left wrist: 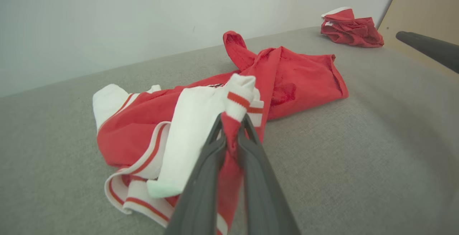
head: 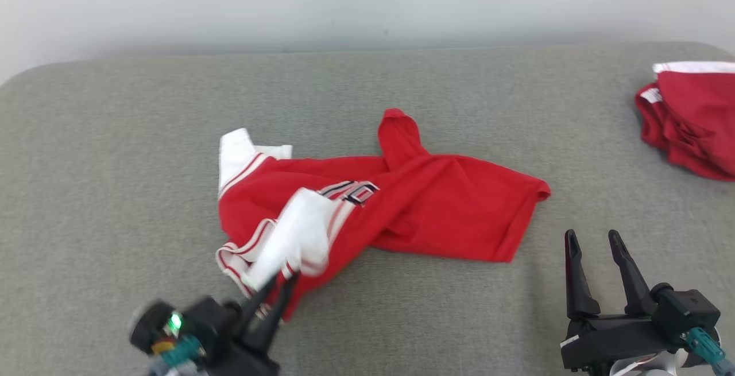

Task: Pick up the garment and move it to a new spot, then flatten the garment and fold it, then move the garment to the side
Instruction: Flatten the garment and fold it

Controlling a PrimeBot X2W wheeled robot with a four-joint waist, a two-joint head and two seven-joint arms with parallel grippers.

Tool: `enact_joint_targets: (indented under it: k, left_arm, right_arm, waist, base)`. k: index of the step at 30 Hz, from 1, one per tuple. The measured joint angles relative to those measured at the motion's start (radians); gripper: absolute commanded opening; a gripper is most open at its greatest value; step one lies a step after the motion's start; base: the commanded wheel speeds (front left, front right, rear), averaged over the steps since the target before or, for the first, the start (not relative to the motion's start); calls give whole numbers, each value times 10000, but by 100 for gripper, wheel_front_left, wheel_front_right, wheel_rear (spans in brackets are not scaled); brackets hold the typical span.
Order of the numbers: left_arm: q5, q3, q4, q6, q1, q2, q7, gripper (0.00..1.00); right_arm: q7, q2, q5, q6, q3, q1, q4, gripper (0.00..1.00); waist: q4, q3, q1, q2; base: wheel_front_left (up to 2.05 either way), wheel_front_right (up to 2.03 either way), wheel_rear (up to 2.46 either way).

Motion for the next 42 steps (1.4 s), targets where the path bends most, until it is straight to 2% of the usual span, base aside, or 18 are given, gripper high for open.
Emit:
enact_joint_targets:
  k: [4,8,11,19,22,25,26,27,28,32,42]
  left_arm:
    - [-61,-326,558,-13,821,-527,-228,0]
    - [96,-539,1475,-119,1263,-763,-345,0]
    - [399,-596,2194,-226,1432,-717,-385,0]
    - [1116,635,2420,-155,1422,-165,-433,0]
    - [1072,1060,2121,-102,1696,-211,-435,0]
    - [882,999,2084,-293,2311,-499,-433,0]
    - [846,1022,2117,-339,2438,-610,-433,8]
    - [828,1080,2125,-339,2489,-721,-433,86]
    - [832,1229,2086,-336,2511,-838,-433,100]
    - [932,2447,1592,-263,2845,-1319,-435,100]
    - [2000,5724,209,-238,3655,-2594,-435,100]
  right_arm:
    - [0,-58,-17,0,54,-1,31,100]
    - [0,-174,-13,0,75,15,82,100]
    - [0,-259,-8,0,77,50,117,100]
    - [0,-291,-8,0,132,158,148,100]
    - [0,-259,-6,0,151,254,163,100]
    - [0,-257,36,0,127,266,173,100]
    - [0,-253,38,0,127,271,178,100]
    - [0,-242,38,0,119,280,188,100]
    - [2,-230,38,0,107,288,198,100]
    - [0,-236,36,0,33,304,228,100]
    - [0,-249,36,0,52,449,265,100]
  waist:
    - [309,-73,0,0]
    - [459,-209,0,0]
    - [519,-323,-1,0]
    - [580,-504,0,0]
    - [541,-522,0,0]
    - [512,-525,0,0]
    - [509,-526,0,0]
    - [510,-534,1,1]
    - [513,-547,1,1]
    - [547,-664,0,1]
    - [648,-990,0,1]
  base:
    - [0,0,0]
    - [0,0,0]
    - [0,0,0]
    - [0,0,0]
    - [0,0,0]
    - [0,0,0]
    - [0,0,0]
    - [0,0,0]
    - [0,0,0]
    - [0,0,0]
    - [0,0,0]
